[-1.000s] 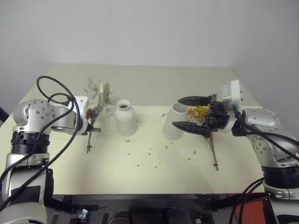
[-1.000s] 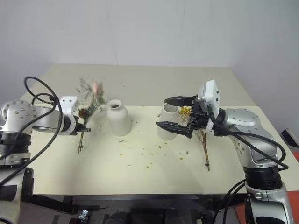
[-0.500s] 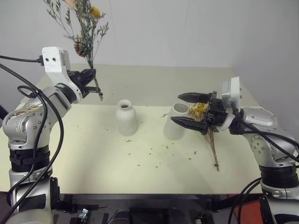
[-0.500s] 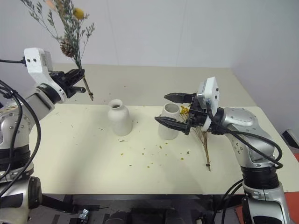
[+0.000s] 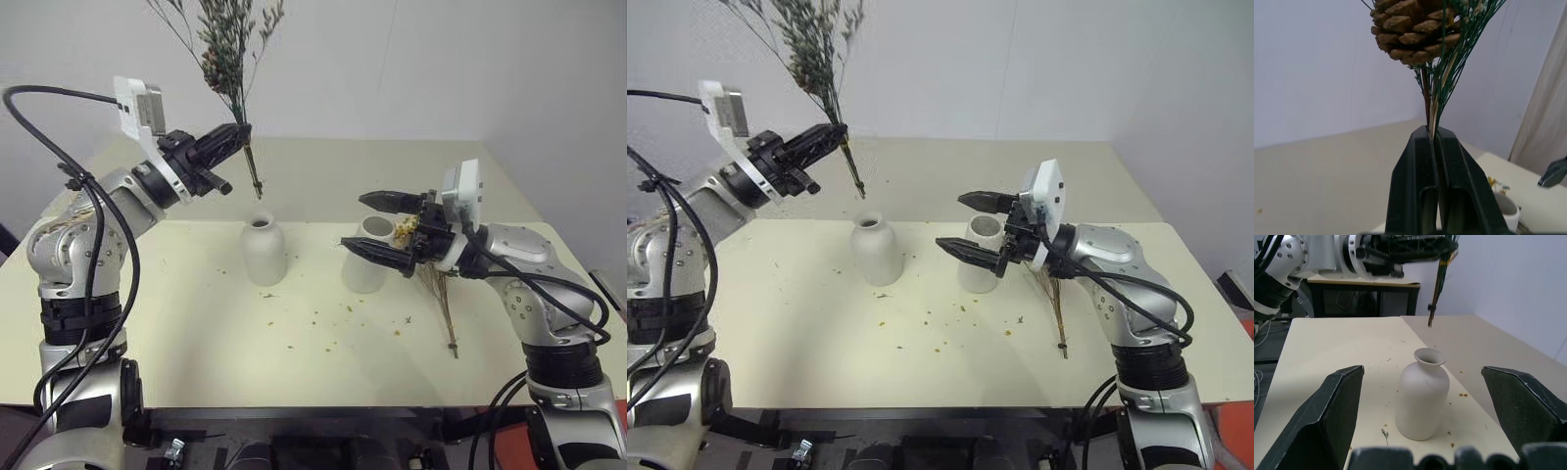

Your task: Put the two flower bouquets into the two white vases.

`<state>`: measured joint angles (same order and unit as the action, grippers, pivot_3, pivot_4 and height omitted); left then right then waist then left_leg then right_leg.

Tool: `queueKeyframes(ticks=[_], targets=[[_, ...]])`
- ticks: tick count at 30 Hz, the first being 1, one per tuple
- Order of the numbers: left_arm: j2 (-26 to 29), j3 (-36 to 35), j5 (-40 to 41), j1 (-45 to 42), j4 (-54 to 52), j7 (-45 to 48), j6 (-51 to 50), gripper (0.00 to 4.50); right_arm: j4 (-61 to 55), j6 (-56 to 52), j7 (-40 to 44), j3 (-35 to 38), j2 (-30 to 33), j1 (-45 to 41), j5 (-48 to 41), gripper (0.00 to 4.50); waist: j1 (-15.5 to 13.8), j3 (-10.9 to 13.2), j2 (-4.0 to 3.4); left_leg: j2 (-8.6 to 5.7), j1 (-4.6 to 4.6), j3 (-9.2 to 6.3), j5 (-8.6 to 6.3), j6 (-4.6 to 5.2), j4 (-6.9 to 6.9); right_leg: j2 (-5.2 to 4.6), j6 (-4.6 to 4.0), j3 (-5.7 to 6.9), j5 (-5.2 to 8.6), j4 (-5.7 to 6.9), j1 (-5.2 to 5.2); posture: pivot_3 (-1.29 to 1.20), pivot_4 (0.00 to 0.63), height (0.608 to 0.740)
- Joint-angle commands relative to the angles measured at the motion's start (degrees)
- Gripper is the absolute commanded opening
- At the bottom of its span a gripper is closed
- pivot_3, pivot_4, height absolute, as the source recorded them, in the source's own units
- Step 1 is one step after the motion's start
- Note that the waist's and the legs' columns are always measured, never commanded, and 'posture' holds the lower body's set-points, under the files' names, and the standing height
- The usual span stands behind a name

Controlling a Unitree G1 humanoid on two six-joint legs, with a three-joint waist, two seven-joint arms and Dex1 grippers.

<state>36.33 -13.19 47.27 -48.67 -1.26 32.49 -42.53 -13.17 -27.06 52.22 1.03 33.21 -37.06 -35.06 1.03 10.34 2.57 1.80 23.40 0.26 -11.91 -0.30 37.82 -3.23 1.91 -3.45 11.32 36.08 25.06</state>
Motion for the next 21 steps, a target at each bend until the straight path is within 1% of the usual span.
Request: queueKeyframes(ticks=[1, 8, 13, 16, 21], targets=[[0.98, 1.05, -2.88, -0.04, -0.63, 2.12, 1.78, 0.04, -2.36, -0.12, -0.64, 1.25, 0.00, -0.76, -0.59, 4.50, -0.01, 0.00, 0.00, 0.00, 0.00, 0.00, 0.00, 0.00, 0.00, 0.00, 0.00, 0.00, 0.00, 0.00, 0.00, 0.00, 0.150, 0.740], [0.19, 2.63, -6.85, 0.96, -0.85, 3.64, 2.37, 0.04, -2.85, -0.39, -0.79, 1.33, 0.02, -0.73, -0.70, 4.50, 0.00, 0.00, 0.00, 0.02, -0.01, 0.00, 0.00, 0.00, 0.00, 0.00, 0.00, 0.00, 0.00, 0.00, 0.00, 0.00, 0.150, 0.740], [0.04, 3.73, -9.92, 4.32, -2.64, 3.38, 2.93, 0.04, -3.56, -0.81, -0.86, 1.75, 0.21, -0.25, -1.02, 4.50, 0.04, 0.00, 0.00, 0.03, -0.01, 0.00, 0.00, 0.00, 0.00, 0.01, 0.00, 0.00, 0.00, 0.01, 0.00, 0.00, 0.150, 0.740], [-1.31, 3.90, -12.14, 6.02, -2.83, 2.67, 5.64, 0.04, -3.82, -0.97, -0.81, 2.01, 0.21, -0.04, -1.28, 4.50, -0.03, 0.00, 0.00, 0.03, -0.01, 0.00, 0.00, 0.00, 0.00, 0.01, 0.00, 0.00, 0.00, 0.00, 0.00, 0.00, 0.150, 0.740], [-3.16, 3.71, -13.84, 6.45, -2.40, 2.21, 6.96, 0.04, -4.18, -1.18, -0.73, 2.22, 0.24, 0.17, -1.56, 4.50, 0.01, 0.00, 0.00, 0.03, 0.00, -0.01, 0.00, 0.00, 0.00, 0.02, 0.00, 0.00, 0.00, 0.00, 0.00, 0.00, 0.150, 0.740]])
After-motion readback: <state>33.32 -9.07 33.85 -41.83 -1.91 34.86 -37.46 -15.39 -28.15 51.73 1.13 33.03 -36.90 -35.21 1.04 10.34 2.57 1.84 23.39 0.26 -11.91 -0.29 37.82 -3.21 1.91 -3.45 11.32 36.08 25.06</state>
